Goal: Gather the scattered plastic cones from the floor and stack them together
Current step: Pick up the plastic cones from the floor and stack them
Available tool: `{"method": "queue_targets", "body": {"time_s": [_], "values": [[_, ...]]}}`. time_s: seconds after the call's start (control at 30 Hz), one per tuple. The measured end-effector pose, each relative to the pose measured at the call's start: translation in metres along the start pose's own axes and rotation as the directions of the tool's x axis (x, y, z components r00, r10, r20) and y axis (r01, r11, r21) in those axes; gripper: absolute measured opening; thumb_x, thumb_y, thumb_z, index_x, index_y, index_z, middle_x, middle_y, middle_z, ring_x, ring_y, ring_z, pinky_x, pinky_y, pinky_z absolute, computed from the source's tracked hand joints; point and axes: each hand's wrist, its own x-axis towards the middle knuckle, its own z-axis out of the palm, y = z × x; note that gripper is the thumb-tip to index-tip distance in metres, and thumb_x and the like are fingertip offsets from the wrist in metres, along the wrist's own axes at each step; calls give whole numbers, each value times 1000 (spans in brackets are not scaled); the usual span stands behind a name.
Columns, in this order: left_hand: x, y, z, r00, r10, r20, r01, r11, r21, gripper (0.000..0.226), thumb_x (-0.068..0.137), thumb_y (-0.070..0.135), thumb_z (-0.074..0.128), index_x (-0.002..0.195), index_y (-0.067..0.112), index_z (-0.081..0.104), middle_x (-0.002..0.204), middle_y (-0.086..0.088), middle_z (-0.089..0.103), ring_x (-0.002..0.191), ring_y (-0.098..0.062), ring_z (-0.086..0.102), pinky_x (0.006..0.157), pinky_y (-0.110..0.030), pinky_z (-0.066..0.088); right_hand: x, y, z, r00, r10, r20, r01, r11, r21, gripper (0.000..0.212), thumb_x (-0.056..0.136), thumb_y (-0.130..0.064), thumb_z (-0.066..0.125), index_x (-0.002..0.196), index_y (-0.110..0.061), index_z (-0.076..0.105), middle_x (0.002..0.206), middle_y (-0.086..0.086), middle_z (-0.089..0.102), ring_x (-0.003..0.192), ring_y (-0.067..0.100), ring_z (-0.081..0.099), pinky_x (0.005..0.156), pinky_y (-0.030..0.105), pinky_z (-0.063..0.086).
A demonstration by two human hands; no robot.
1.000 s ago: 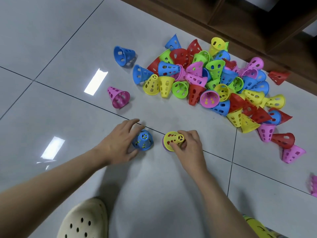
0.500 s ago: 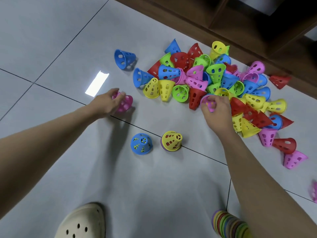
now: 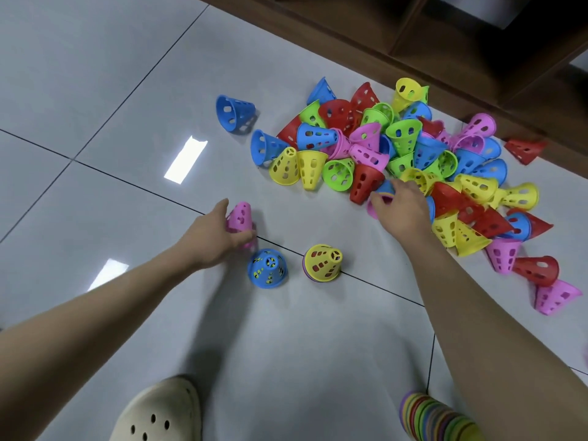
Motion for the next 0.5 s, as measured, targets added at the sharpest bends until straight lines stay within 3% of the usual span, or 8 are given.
{"method": "queue_targets", "body": {"time_s": [0.1, 0.2, 0.27, 0.37, 0.43, 0.5], "values": [[-27, -5, -1, 996, 72, -61, -86, 962, -261, 61, 88, 57, 66, 135, 23, 51, 115, 2, 66, 105, -23, 62, 80, -30, 48, -16, 1, 5, 995, 98, 27, -99, 995, 27, 52, 94, -47, 60, 128, -8, 60, 130, 17, 48, 113, 40, 56, 88, 43, 46], [-49, -3, 1, 985, 147, -91, -172, 869, -464, 59, 89, 58, 60, 139, 30, 46, 118, 17, 60, 105, 0, 59, 82, -18, 44, -30, 6, 10, 992, 126, 13, -126, 991, 52, 48, 93, -47, 60, 124, -11, 56, 126, 16, 50, 104, 39, 58, 83, 41, 47], [-60, 2, 4, 967, 222, -124, -255, 843, -474, 65, 89, 57, 56, 145, 30, 38, 121, 24, 54, 107, 4, 55, 85, -11, 42, -35, 11, 13, 985, 174, 14, -175, 976, 128, 43, 91, -49, 61, 117, -15, 54, 117, 14, 55, 95, 34, 57, 79, 38, 45], [-69, 3, 15, 929, 340, -148, -371, 838, -401, 63, 90, 57, 53, 145, 38, 29, 119, 21, 52, 112, -4, 50, 91, -8, 39, -40, 16, 15, 960, 275, 56, -280, 919, 277, 39, 84, -56, 63, 99, -22, 50, 101, 9, 66, 90, 29, 60, 75, 35, 46], [-70, 3, 22, 920, 370, -130, -392, 853, -346, 66, 87, 65, 52, 143, 45, 23, 122, 16, 48, 117, -10, 46, 97, -17, 40, -41, 17, 13, 939, 331, 94, -343, 878, 333, 39, 81, -54, 66, 97, -22, 50, 99, 8, 67, 87, 28, 62, 74, 35, 46], [-69, 2, 30, 921, 375, -102, -388, 863, -323, 77, 84, 68, 52, 150, 41, 22, 126, 16, 45, 119, -12, 43, 99, -25, 42, -39, 17, 11, 913, 377, 158, -408, 839, 359, 40, 82, -45, 70, 103, -18, 51, 104, 7, 63, 88, 26, 58, 74, 33, 42]]}}
